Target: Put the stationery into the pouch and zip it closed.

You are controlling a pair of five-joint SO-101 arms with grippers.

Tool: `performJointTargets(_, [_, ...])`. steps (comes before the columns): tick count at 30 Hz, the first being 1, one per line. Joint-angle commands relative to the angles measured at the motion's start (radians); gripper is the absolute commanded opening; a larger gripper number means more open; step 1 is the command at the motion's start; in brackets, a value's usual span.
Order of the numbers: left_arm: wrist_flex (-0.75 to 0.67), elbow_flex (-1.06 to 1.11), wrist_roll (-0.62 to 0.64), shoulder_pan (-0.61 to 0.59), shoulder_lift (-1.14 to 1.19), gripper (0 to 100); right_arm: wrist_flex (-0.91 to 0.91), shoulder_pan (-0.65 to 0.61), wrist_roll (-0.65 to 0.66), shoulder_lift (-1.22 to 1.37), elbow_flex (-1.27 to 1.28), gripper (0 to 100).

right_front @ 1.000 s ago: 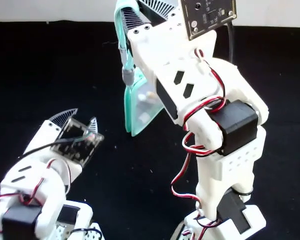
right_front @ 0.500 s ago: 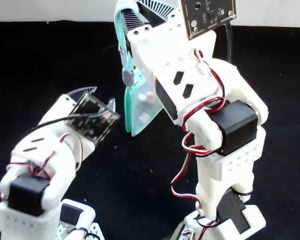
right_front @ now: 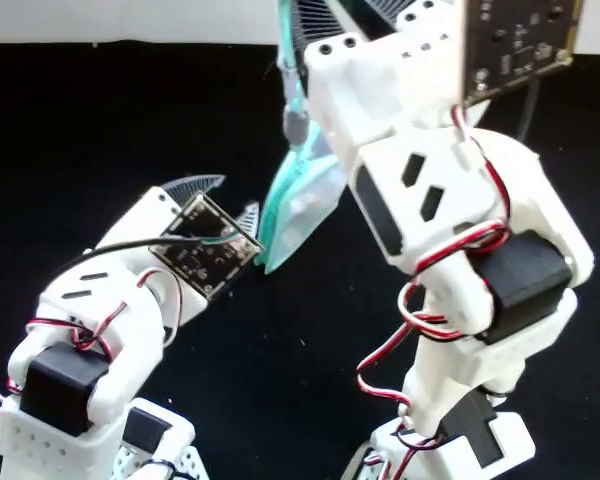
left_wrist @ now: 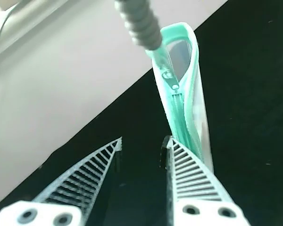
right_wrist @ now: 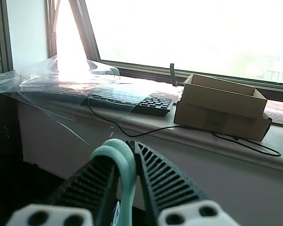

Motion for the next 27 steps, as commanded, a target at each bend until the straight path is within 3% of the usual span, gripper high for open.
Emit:
performJointTargets(1, [-0.02,-0.054,0.005,0.047,0.01,17,-0.016,0.022,-0.008,-0.016,-0.027,0.6])
performJointTargets(15, [-0.023,-0.062,0.003,0.148,0.082,17,-0.018,0.021,-0.008,0.045,-0.036,0.6])
performJointTargets(27, [-0.16,-0.059,0.0,0.142,0.277,17,-0.015,0.025,-0.008,0.045,-0.093,0.6])
